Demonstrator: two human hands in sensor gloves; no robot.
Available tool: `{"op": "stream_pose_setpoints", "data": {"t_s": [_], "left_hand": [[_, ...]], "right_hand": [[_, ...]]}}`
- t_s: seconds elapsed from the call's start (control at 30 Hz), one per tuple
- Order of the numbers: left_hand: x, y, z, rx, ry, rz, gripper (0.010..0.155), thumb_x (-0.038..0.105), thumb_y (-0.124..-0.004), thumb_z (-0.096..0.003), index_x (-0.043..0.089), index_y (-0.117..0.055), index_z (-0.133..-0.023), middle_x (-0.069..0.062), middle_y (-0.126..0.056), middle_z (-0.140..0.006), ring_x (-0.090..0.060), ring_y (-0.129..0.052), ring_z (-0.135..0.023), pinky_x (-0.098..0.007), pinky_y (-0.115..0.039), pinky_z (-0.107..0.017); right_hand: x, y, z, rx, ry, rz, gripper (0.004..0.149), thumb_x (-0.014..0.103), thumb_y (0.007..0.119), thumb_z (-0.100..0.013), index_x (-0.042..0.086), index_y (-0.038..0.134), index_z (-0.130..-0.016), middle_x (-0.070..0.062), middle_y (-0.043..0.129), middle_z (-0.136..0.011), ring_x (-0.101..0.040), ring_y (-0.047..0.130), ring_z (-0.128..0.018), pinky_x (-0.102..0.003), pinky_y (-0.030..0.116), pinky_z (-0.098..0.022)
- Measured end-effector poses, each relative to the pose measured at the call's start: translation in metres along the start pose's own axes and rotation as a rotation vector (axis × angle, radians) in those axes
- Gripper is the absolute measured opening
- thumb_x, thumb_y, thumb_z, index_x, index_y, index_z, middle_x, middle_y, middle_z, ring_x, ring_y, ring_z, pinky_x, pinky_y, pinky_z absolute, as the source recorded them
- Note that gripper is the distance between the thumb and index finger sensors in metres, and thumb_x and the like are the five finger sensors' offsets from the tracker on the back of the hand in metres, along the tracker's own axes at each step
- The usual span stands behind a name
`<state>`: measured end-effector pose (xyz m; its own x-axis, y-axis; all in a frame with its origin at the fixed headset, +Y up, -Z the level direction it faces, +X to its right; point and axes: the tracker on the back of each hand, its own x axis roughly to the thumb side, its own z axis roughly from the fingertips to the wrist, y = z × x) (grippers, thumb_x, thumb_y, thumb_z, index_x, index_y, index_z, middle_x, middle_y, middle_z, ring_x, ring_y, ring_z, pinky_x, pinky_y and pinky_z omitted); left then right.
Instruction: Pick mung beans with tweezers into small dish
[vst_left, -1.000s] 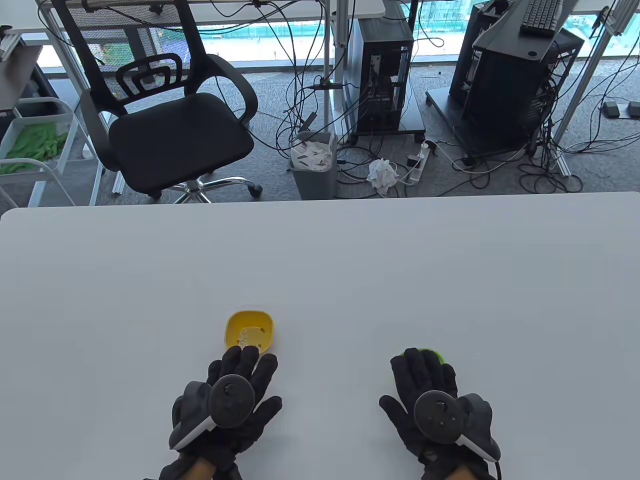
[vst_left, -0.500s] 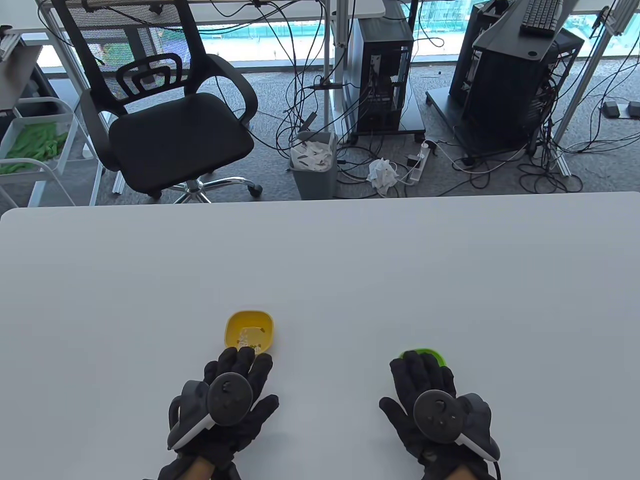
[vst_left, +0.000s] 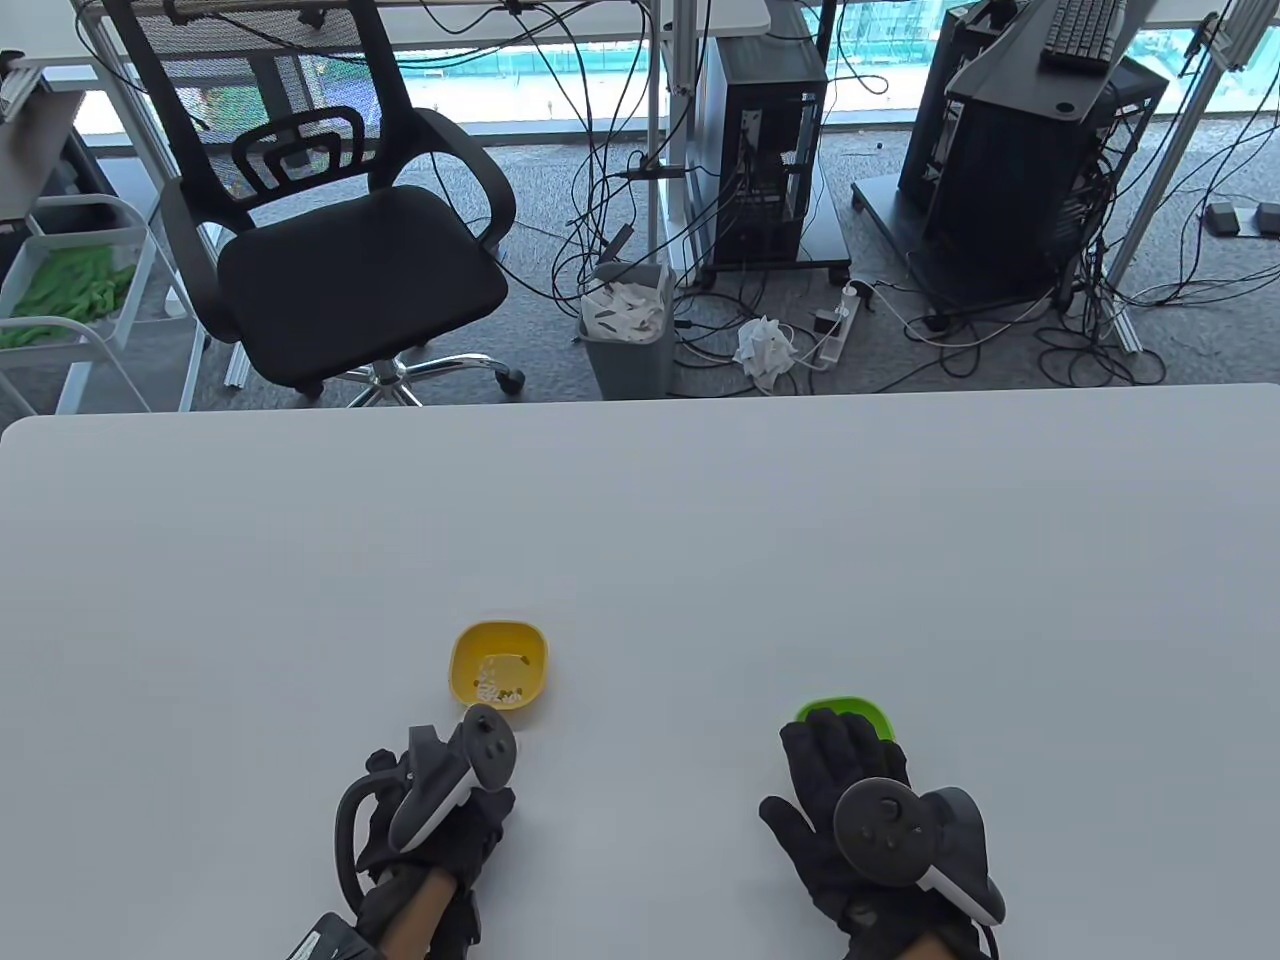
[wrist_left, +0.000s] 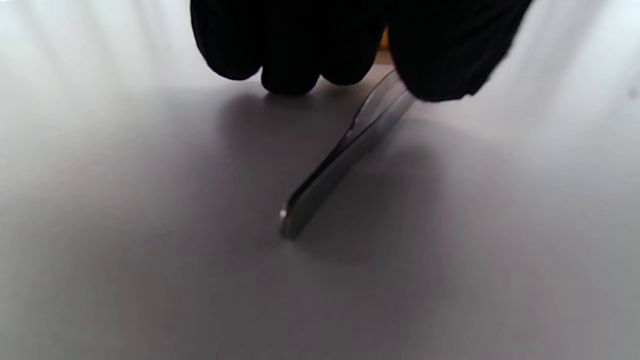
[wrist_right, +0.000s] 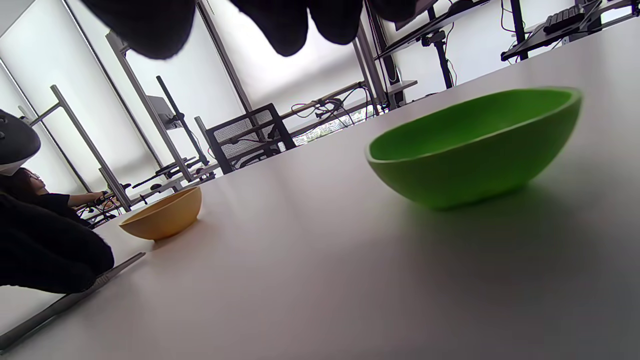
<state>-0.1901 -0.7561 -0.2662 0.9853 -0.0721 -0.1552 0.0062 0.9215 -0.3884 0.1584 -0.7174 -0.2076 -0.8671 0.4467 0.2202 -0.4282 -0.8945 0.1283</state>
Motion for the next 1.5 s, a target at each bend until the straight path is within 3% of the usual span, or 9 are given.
{"op": "stream_pose_setpoints", "data": {"t_s": [0.1, 0.37, 0.5, 0.57, 0.63, 0.77, 1.0, 1.3, 1.5], "left_hand": [[0.009, -0.002, -0.002, 0.055, -0.007, -0.063, 0.062, 0.054, -0.084, -0.0488, 0.021, -0.071, -0.099, -0.002, -0.078, -0.100, -0.034, -0.077, -0.095, -0.061, -0.041, -0.080], [0.023, -0.008, 0.000, 0.033, -0.089, -0.167, 0.056, 0.047, -0.077, -0.0528, 0.016, -0.067, -0.098, -0.004, -0.076, -0.096, -0.036, -0.076, -0.091, -0.064, -0.040, -0.080], [0.022, -0.006, 0.010, 0.053, -0.213, -0.030, 0.054, 0.047, -0.075, -0.0514, 0.014, -0.072, -0.094, -0.005, -0.081, -0.090, -0.036, -0.080, -0.086, -0.064, -0.044, -0.078], [0.023, 0.004, 0.023, 0.132, -0.287, 0.042, 0.053, 0.048, -0.075, -0.0507, 0.014, -0.074, -0.091, -0.005, -0.084, -0.087, -0.036, -0.083, -0.082, -0.064, -0.047, -0.076], [0.021, 0.017, 0.039, 0.224, -0.388, 0.165, 0.054, 0.050, -0.075, -0.0497, 0.014, -0.076, -0.090, -0.004, -0.086, -0.085, -0.035, -0.086, -0.080, -0.064, -0.050, -0.075], [0.019, 0.030, 0.059, 0.276, -0.497, 0.393, 0.054, 0.050, -0.076, -0.0504, 0.014, -0.076, -0.090, -0.005, -0.086, -0.085, -0.036, -0.085, -0.080, -0.064, -0.050, -0.075], [0.020, 0.042, 0.079, 0.372, -0.594, 0.554, 0.054, 0.050, -0.077, -0.0498, 0.014, -0.077, -0.090, -0.005, -0.087, -0.085, -0.035, -0.087, -0.079, -0.063, -0.053, -0.074], [0.008, 0.042, 0.079, 0.355, -0.598, 0.799, 0.055, 0.051, -0.075, -0.0511, 0.013, -0.076, -0.091, -0.005, -0.087, -0.086, -0.036, -0.087, -0.079, -0.063, -0.053, -0.073], [0.008, 0.040, 0.076, 0.325, -0.594, 0.814, 0.055, 0.051, -0.074, -0.0512, 0.013, -0.077, -0.091, -0.006, -0.086, -0.087, -0.037, -0.086, -0.081, -0.064, -0.051, -0.074]], "right_hand": [[0.000, 0.000, 0.000, 0.009, 0.004, -0.008, 0.071, 0.051, 0.060, -0.055, 0.013, 0.040, -0.111, -0.020, 0.029, -0.115, -0.049, 0.024, -0.102, -0.065, 0.028, -0.072], [0.000, 0.001, -0.001, 0.020, 0.008, -0.014, 0.071, 0.051, 0.060, -0.055, 0.013, 0.041, -0.111, -0.020, 0.030, -0.115, -0.049, 0.025, -0.102, -0.065, 0.029, -0.072], [0.001, 0.003, -0.003, 0.025, -0.021, -0.017, 0.070, 0.050, 0.061, -0.055, 0.013, 0.043, -0.111, -0.020, 0.032, -0.115, -0.048, 0.028, -0.102, -0.063, 0.031, -0.073], [0.004, 0.003, -0.004, 0.015, -0.041, -0.041, 0.069, 0.049, 0.064, -0.055, 0.012, 0.046, -0.110, -0.020, 0.037, -0.114, -0.048, 0.033, -0.102, -0.063, 0.035, -0.073], [0.014, 0.003, -0.004, -0.016, -0.083, -0.037, 0.068, 0.048, 0.067, -0.055, 0.011, 0.051, -0.109, -0.022, 0.047, -0.112, -0.049, 0.047, -0.100, -0.063, 0.044, -0.073], [0.048, 0.008, -0.004, -0.055, -0.163, -0.049, 0.067, 0.045, 0.074, -0.054, 0.009, 0.056, -0.107, -0.023, 0.065, -0.104, -0.046, 0.071, -0.090, -0.061, 0.062, -0.068], [0.109, 0.031, -0.018, -0.048, -0.243, -0.172, 0.068, 0.041, 0.081, -0.051, 0.007, 0.058, -0.106, -0.023, 0.072, -0.100, -0.044, 0.079, -0.084, -0.060, 0.069, -0.064], [0.122, 0.040, -0.034, -0.148, -0.247, -0.390, 0.064, 0.036, 0.084, -0.049, 0.001, 0.065, -0.099, -0.023, 0.085, -0.088, -0.038, 0.094, -0.070, -0.055, 0.082, -0.055], [0.120, 0.041, -0.035, -0.189, -0.248, -0.401, 0.057, 0.032, 0.084, -0.048, -0.004, 0.074, -0.091, -0.021, 0.095, -0.073, -0.030, 0.104, -0.056, -0.050, 0.089, -0.046]]}}
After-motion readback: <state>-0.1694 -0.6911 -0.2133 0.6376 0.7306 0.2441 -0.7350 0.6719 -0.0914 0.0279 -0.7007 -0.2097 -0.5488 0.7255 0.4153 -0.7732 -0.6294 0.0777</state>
